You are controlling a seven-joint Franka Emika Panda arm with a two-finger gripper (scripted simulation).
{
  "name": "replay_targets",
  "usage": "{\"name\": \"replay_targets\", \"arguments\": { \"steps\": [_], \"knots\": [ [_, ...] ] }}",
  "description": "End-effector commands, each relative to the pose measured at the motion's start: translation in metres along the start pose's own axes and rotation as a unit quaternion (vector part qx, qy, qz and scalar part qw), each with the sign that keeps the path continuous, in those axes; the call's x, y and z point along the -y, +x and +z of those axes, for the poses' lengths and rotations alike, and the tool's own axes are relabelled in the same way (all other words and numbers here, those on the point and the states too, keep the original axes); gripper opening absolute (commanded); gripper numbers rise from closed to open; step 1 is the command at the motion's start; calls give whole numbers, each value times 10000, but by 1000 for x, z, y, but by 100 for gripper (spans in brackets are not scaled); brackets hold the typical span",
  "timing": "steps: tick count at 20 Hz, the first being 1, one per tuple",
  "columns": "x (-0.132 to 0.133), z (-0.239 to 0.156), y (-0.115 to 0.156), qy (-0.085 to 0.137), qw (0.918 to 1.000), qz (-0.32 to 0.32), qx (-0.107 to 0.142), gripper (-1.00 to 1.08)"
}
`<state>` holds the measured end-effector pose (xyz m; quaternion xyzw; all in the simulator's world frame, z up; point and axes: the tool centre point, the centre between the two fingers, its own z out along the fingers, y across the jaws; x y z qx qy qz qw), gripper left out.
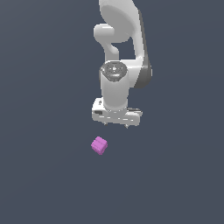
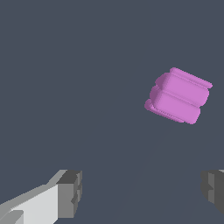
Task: Pick up the object and move it to a goal position.
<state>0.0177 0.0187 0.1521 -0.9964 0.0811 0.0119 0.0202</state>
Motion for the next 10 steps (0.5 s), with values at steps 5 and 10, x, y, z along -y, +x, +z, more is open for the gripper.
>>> {"name": "replay_targets", "arguments": {
  "steps": [5,10],
  "knots": [
    [-35,27,35,-56,9947,1025,-67,100],
    [-58,44,54,-109,9865,1631,-122,100]
  ]
}}
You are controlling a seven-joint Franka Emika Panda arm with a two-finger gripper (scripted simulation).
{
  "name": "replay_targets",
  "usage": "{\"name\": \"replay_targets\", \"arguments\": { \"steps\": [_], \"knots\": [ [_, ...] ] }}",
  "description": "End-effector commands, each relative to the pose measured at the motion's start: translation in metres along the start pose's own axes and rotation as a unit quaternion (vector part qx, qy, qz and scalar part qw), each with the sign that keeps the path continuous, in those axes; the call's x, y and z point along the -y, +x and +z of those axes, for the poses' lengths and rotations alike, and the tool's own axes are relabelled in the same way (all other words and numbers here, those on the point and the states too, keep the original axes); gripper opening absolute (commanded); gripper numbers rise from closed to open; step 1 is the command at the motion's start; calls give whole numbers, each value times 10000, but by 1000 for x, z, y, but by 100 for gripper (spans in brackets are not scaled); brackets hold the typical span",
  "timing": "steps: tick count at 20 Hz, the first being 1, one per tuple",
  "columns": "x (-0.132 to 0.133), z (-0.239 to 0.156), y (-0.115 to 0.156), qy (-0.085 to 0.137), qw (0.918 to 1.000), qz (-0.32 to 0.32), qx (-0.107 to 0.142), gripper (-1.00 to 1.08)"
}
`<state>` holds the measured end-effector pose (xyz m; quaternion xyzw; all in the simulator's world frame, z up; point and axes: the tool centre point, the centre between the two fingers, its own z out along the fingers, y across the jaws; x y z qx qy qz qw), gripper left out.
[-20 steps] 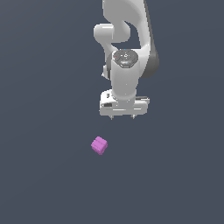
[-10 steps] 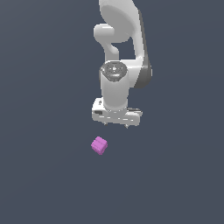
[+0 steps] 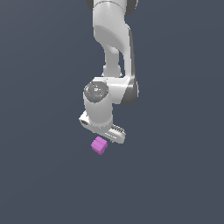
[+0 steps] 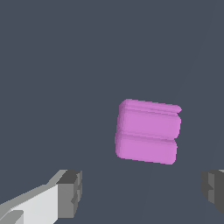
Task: Pick up the object and move it to a goal position.
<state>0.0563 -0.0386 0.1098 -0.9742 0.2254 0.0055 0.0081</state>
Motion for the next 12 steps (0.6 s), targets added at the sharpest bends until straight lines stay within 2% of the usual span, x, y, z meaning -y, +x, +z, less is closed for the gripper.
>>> {"name": "replay_targets", "arguments": {
  "steps": [1,7,12],
  "knots": [
    [-7,8,11,-22,9996,268,-31,100],
    [-17,18,24,-57,9981,611,-71,100],
    [-18,20,24,-61,9980,627,-69,100]
  ]
}}
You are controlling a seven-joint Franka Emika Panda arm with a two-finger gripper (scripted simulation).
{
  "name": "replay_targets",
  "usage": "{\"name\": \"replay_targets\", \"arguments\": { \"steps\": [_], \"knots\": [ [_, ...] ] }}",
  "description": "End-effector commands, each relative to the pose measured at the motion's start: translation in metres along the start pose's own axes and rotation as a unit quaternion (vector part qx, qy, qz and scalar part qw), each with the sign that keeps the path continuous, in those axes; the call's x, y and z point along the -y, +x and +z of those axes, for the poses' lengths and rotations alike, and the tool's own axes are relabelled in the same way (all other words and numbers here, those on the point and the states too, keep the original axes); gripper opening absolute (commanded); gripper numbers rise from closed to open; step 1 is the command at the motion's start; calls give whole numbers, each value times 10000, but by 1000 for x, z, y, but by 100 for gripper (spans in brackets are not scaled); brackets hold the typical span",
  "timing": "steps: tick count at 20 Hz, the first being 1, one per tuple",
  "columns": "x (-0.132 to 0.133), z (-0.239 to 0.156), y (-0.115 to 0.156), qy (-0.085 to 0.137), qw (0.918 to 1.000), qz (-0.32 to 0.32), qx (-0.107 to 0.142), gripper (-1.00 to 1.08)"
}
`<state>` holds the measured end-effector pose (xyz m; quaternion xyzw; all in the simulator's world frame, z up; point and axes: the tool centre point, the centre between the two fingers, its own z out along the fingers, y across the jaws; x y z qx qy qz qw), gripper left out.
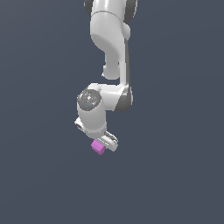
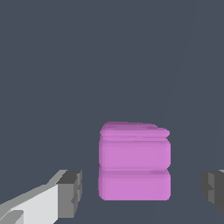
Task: Pick up the object and move it to a goal position.
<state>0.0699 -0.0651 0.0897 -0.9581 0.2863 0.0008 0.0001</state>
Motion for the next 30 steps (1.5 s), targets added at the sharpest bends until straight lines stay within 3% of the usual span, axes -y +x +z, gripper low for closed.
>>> {"name": "replay_targets", "arguments": {
  "steps": [1,11,17,18,30],
  "knots": [
    [0,1,0,1,10000,-2,-1,100],
    [-1,44,0,1,10000,23,-7,100],
    [0,50,1,1,10000,27,-7,100],
    [0,50,1,1,10000,27,-7,-100],
    [0,49,1,1,10000,27,-7,-100]
  ]
}}
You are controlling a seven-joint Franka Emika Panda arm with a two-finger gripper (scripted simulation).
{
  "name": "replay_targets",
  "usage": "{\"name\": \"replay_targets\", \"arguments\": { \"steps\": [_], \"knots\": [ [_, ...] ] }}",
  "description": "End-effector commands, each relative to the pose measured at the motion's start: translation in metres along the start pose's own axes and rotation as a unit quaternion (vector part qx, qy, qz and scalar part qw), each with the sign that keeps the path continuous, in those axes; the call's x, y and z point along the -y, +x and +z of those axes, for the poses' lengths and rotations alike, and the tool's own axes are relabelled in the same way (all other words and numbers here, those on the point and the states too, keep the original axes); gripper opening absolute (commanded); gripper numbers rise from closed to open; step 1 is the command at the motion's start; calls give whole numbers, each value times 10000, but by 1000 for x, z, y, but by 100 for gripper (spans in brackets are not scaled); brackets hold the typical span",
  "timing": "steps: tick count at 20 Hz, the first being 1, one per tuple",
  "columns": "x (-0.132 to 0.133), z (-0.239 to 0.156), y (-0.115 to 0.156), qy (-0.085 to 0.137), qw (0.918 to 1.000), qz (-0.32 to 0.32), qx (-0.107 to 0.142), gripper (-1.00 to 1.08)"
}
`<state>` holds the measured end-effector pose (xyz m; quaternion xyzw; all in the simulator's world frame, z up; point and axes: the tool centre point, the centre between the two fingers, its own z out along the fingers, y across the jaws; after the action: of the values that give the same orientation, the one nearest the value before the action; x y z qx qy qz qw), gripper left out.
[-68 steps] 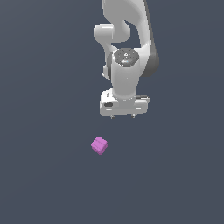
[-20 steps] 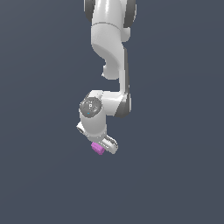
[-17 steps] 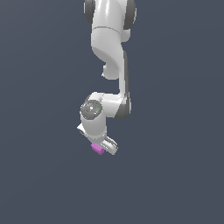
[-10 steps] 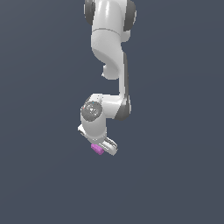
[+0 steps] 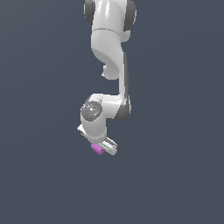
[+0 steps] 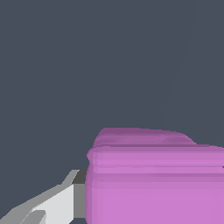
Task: Pick up the object and move it to a goal position.
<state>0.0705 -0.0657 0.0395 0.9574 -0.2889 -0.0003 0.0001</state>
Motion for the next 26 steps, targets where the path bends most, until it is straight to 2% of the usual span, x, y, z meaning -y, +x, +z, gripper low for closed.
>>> {"name": "replay_targets", "arguments": {
  "steps": [1,7,13,26],
  "knots": [
    [0,-2,-1,2,10000,-1,-2,-100],
    [3,-20,-7,2,10000,-1,-2,-100],
    [9,-57,-19,4,10000,-1,0,-100],
    [29,-197,-65,2,10000,4,-1,-100]
  ]
}}
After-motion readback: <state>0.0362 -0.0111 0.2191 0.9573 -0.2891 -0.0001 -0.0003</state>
